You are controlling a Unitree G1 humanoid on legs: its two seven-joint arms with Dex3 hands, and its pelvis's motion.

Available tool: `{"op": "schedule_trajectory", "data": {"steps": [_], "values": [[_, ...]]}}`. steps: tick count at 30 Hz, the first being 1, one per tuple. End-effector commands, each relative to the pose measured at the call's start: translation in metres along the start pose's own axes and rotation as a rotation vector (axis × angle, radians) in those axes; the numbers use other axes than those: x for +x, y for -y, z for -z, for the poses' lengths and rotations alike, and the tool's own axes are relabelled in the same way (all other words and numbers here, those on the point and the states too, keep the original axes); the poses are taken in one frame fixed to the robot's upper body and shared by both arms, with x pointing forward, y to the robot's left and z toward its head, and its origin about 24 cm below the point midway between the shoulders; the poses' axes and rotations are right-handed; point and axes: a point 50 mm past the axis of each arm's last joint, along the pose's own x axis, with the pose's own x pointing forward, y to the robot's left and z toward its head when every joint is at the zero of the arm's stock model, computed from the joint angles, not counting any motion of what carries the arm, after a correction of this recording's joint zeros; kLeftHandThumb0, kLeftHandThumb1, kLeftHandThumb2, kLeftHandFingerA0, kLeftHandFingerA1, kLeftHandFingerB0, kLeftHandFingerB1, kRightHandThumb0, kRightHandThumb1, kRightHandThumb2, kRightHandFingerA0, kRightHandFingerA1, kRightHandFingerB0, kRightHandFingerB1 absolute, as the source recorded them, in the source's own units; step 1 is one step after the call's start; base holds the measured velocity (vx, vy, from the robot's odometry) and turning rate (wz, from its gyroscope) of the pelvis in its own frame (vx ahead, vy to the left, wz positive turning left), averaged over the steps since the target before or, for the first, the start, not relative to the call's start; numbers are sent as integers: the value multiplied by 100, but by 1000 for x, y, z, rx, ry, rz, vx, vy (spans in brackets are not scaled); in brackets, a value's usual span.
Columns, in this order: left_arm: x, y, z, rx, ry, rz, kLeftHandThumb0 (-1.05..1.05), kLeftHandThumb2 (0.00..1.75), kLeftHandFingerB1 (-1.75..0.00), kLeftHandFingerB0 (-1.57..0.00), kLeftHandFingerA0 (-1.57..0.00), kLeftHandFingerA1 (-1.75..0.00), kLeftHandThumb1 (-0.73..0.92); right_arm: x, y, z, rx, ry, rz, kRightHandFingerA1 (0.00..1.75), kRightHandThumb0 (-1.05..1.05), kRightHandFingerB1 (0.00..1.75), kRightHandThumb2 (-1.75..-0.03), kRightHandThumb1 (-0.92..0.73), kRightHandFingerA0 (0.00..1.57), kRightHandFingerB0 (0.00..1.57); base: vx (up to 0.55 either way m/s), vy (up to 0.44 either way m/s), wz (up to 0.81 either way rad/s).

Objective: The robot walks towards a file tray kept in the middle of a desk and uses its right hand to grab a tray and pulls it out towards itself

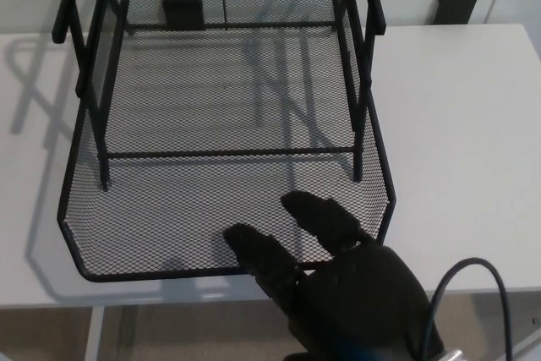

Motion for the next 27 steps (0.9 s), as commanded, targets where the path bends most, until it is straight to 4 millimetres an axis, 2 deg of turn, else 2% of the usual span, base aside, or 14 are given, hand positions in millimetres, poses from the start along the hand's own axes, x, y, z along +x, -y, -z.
{"op": "schedule_trajectory", "data": {"steps": [1,4,5,8,9,10,14,15,16,18,23,24,26,27], "values": [[-3,-12,-5,54,28,10,-64,72,-45,-50,-64,-51,35,-37,75,-41,277,230,285,24,-76,31,-84,-47,4,4,0,0,0],[-3,-12,-4,64,16,14,-60,72,-45,-45,-61,-51,37,-33,90,-36,255,239,380,23,-71,21,-86,-45,0,0,0,0,0],[-3,-11,-4,58,23,17,-59,71,-46,-48,-60,-50,36,-31,95,-35,245,238,417,17,-74,14,-85,-47,4,7,0,0,0],[-4,-7,-4,56,57,14,-57,71,-46,-50,-61,-51,36,-29,109,-28,223,240,532,22,-69,19,-86,-45,0,1,0,0,0],[-4,-6,-3,55,40,10,-56,69,-46,-51,-62,-50,35,-27,113,-25,223,233,545,10,-80,10,-82,-54,0,0,0,0,0],[-3,-4,-1,46,17,9,-55,68,-46,-54,-64,-50,33,-26,119,-18,214,222,578,2,-88,0,-86,-57,0,0,0,0,0],[-3,-4,2,66,-11,9,-54,68,-45,-51,-59,-48,36,-30,134,20,167,120,657,9,-93,0,-85,-58,0,0,0,0,0],[-2,-4,2,70,-14,9,-53,67,-45,-51,-58,-47,35,-32,135,27,167,117,664,0,-72,0,-72,-58,0,0,0,0,0],[-3,-5,2,70,-17,8,-54,68,-45,-52,-59,-48,35,-39,137,38,163,114,679,0,-73,0,-72,-61,0,0,0,0,0],[-3,-4,4,51,-22,4,-53,67,-45,-51,-61,-48,35,-54,142,60,167,92,717,9,-97,0,-90,-63,0,0,0,0,0],[-7,-1,9,48,-32,24,-54,68,-45,-51,-58,-48,36,-103,174,91,11,66,887,12,-88,0,-82,-54,0,0,0,0,0],[-7,2,10,52,-35,24,-53,67,-45,-51,-57,-47,36,-120,185,100,-11,8,949,23,-83,11,-85,-52,0,4,0,0,0],[-8,4,12,67,-42,23,-52,67,-45,-52,-58,-48,36,-137,197,102,-79,-39,1022,24,-82,14,-85,-51,0,6,0,0,0],[-8,4,12,76,-46,19,-46,54,-38,-56,-63,-40,42,-150,204,106,-86,-78,1070,30,-74,26,-87,-48,0,4,0,0,0]]}}
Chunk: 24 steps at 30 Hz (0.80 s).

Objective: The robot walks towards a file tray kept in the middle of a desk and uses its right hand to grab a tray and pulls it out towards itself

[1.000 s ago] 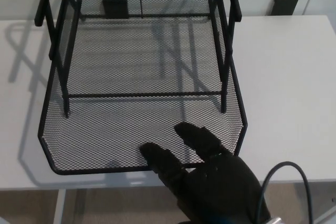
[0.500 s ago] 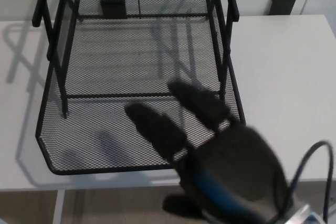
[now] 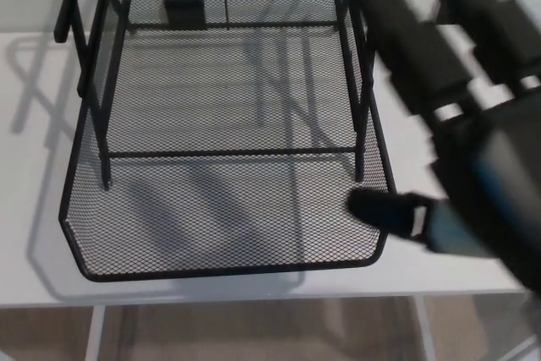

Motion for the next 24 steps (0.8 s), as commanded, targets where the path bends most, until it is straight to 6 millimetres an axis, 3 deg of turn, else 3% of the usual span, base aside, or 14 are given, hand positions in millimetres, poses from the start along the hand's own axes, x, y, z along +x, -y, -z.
{"op": "schedule_trajectory", "data": {"steps": [1,3,4,5,6,7,11,13,14,15,18,21,23,24], "values": [[-9,4,14,70,-52,12,-53,68,-46,-53,-58,-48,36,-56,151,55,-90,72,567,34,-75,30,-88,-50,0,3,0,0,0],[-9,4,14,83,-59,10,-54,69,-46,-52,-58,-49,36,-68,175,58,-158,-5,693,55,-71,52,-85,-48,1,4,0,0,0],[-9,6,14,83,-56,11,-55,69,-46,-52,-58,-49,36,-72,184,58,-213,-47,725,69,-67,53,-60,-68,2,10,0,0,0],[-9,6,14,83,-57,11,-47,54,-38,-56,-62,-40,42,-78,195,59,-217,-89,776,69,-70,61,-85,-53,14,18,0,0,0],[-10,6,16,82,-61,12,-47,54,-38,-56,-63,-40,42,-83,203,59,-237,-128,817,84,-73,68,-62,-66,18,29,0,0,0],[-10,7,17,78,-65,12,-53,68,-46,-53,-58,-48,36,-87,208,58,-248,-155,843,90,-70,71,-61,-68,23,32,0,0,0],[-12,8,21,67,-79,11,-53,67,-45,-52,-57,-47,36,-107,225,67,-264,-234,893,91,-70,70,-61,-69,33,37,0,0,0],[-11,7,21,63,-87,9,-54,67,-45,-51,-57,-47,35,-116,228,73,-228,-239,856,100,-66,78,-61,-69,53,45,0,0,0],[-12,8,22,60,-87,10,-54,67,-45,-50,-57,-48,35,-120,227,75,-207,-252,833,93,-70,83,-60,-66,94,76,0,0,0],[-12,8,22,57,-89,10,-53,67,-45,-51,-57,-47,35,-128,219,86,-67,-230,709,109,-63,87,-61,-68,91,76,0,0,0],[-11,7,20,52,-82,1,-52,67,-45,-53,-58,-48,35,-141,199,97,83,-255,526,122,-65,100,-61,-68,112,90,0,0,0],[-11,1,19,37,-72,-20,-54,68,-46,-52,-59,-48,36,-156,170,104,218,-368,333,111,-67,94,-60,-66,123,97,0,0,0],[-12,-3,17,32,-58,-32,-49,54,-38,-56,-62,-40,42,-167,153,109,310,-474,174,107,-75,86,-60,-61,125,102,0,0,0],[-13,-6,16,27,-51,-37,-55,68,-45,-52,-58,-48,36,-172,146,112,358,-498,107,107,-75,89,-88,-47,123,100,0,0,0]]}}
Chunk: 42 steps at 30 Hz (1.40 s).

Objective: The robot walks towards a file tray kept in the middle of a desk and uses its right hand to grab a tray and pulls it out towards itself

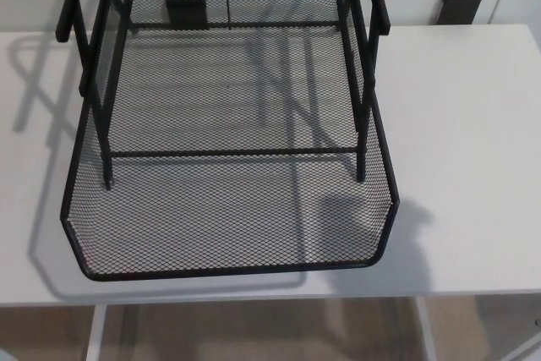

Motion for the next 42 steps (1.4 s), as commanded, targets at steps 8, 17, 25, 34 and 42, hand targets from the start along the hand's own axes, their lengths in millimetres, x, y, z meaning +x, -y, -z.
{"op": "schedule_trajectory", "data": {"steps": [8,17,25,34,42], "values": [[-9,-28,0,34,-1,-88,-52,54,-38,-57,-62,-40,41,-131,2,95,1117,-227,-499,100,-72,88,-82,-41,122,108,0,0,0],[-10,-38,-5,-6,29,-113,-47,54,-37,-55,-61,-39,42,-160,-106,76,1067,-520,-869,103,-81,87,-77,-40,119,102,0,0,0],[0,-48,-23,5,59,-132,-54,67,-45,-53,-58,-47,36,-169,-137,71,958,-581,-970,104,-73,82,-55,-50,119,102,0,0,0],[-2,-37,-12,-9,36,-107,-53,66,-45,-53,-57,-47,35,-205,-168,102,877,-816,-994,115,-79,88,-55,-48,104,95,0,0,0],[-11,-24,3,-28,5,-94,-54,67,-45,-51,-56,-47,35,-202,-190,76,819,-737,-1185,84,-83,73,-81,-41,96,79,0,0,0]]}}
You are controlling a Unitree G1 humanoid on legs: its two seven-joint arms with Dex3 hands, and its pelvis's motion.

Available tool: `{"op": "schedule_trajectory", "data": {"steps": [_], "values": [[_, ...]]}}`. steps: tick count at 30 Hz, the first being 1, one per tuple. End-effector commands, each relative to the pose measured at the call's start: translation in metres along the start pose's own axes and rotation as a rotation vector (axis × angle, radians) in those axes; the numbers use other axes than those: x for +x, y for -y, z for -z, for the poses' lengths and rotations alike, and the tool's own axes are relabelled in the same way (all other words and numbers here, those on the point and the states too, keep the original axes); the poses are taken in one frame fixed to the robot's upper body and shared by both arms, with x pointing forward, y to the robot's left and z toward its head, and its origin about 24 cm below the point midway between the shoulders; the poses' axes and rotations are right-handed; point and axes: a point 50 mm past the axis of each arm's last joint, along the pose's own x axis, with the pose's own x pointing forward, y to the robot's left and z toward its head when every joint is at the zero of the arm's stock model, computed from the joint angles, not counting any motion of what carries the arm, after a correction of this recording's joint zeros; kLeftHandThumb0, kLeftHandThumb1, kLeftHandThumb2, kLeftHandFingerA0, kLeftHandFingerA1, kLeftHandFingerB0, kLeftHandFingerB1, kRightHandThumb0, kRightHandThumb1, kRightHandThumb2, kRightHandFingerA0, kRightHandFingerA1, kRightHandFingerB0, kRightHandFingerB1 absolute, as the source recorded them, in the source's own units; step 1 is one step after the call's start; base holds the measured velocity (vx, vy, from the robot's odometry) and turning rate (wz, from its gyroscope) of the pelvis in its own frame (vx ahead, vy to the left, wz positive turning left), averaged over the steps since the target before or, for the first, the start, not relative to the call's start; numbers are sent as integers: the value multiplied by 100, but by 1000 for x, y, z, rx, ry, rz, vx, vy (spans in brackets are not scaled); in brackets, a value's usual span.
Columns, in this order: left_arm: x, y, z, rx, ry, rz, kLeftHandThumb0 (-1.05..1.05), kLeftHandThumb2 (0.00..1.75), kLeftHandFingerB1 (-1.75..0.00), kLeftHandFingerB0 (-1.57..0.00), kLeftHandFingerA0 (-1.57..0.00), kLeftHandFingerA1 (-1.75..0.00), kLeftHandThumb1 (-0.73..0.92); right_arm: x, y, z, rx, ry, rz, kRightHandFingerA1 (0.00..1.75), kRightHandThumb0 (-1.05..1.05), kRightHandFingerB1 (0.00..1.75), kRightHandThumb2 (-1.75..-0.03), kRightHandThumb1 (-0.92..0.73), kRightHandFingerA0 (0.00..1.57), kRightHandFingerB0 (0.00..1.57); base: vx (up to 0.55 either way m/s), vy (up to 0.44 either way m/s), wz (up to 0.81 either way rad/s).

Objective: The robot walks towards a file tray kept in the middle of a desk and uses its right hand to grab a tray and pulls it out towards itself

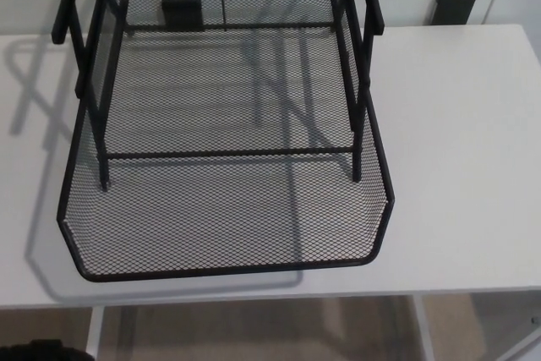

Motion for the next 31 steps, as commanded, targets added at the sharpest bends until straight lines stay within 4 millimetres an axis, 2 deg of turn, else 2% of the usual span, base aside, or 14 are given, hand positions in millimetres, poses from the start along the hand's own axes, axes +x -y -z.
{"op": "schedule_trajectory", "data": {"steps": [1,7,8,9,10,12,16,19,21,22,24,26,28,31], "values": [[-10,-1,12,-8,-28,-12,-54,67,-45,-52,-57,-47,35,11,-14,-5,-36,-22,-65,74,-76,66,-80,-38,88,71,0,0,0],[-12,8,19,-9,-50,0,-60,69,-46,-54,-60,-48,34,68,-49,-18,-31,-49,-191,50,-71,41,-54,-46,30,27,0,0,0],[-12,9,20,-15,-51,1,-59,69,-46,-54,-60,-48,34,74,-55,-22,-41,-45,-203,55,-35,52,-83,-17,11,9,0,0,0],[-12,12,21,-30,-53,3,-58,68,-45,-53,-60,-48,34,79,-60,-24,-44,-45,-210,45,-73,39,-55,-50,17,20,0,0,0],[-13,13,22,-45,-47,6,-55,67,-45,-53,-60,-48,34,85,-68,-29,-43,-45,-208,52,-39,49,-86,-23,3,0,0,0,0],[-13,15,23,-49,-50,7,-56,68,-45,-51,-60,-48,35,94,-78,-32,-39,-43,-194,44,-71,37,-57,-52,7,10,0,0,0],[-13,15,23,-32,-52,-7,-56,68,-45,-51,-60,-48,36,102,-90,-16,-160,-69,-187,45,-75,37,-84,-44,2,6,0,0,0],[-12,12,23,-40,-58,-19,-53,67,-45,-51,-58,-47,35,105,-90,-11,-222,-86,-192,43,-78,34,-57,-53,8,11,0,0,0],[-11,13,21,-51,-43,-14,-56,68,-45,-52,-60,-48,34,103,-82,-5,-249,-98,-200,47,-71,47,-85,-45,0,12,0,0,0],[-9,13,20,-61,-36,-14,-57,68,-45,-52,-61,-48,34,103,-79,-6,-256,-99,-196,43,-76,34,-56,-52,8,11,0,0,0],[-8,15,19,-60,-47,-18,-56,68,-44,-51,-61,-48,34,102,-76,-6,-253,-78,-193,47,-70,46,-85,-44,0,11,0,0,0],[-8,17,21,-66,-49,-20,-56,67,-44,-52,-61,-48,34,102,-76,-5,-256,-77,-195,42,-76,34,-56,-52,9,11,0,0,0],[-9,19,23,-68,-55,-21,-57,68,-44,-50,-62,-49,35,100,-78,-5,-278,-57,-206,47,-71,46,-84,-45,0,12,0,0,0],[-10,19,23,-62,-53,-22,-57,68,-44,-50,-62,-49,35,100,-79,-6,-296,-48,-210,46,-80,38,-63,-47,6,11,0,0,0]]}}
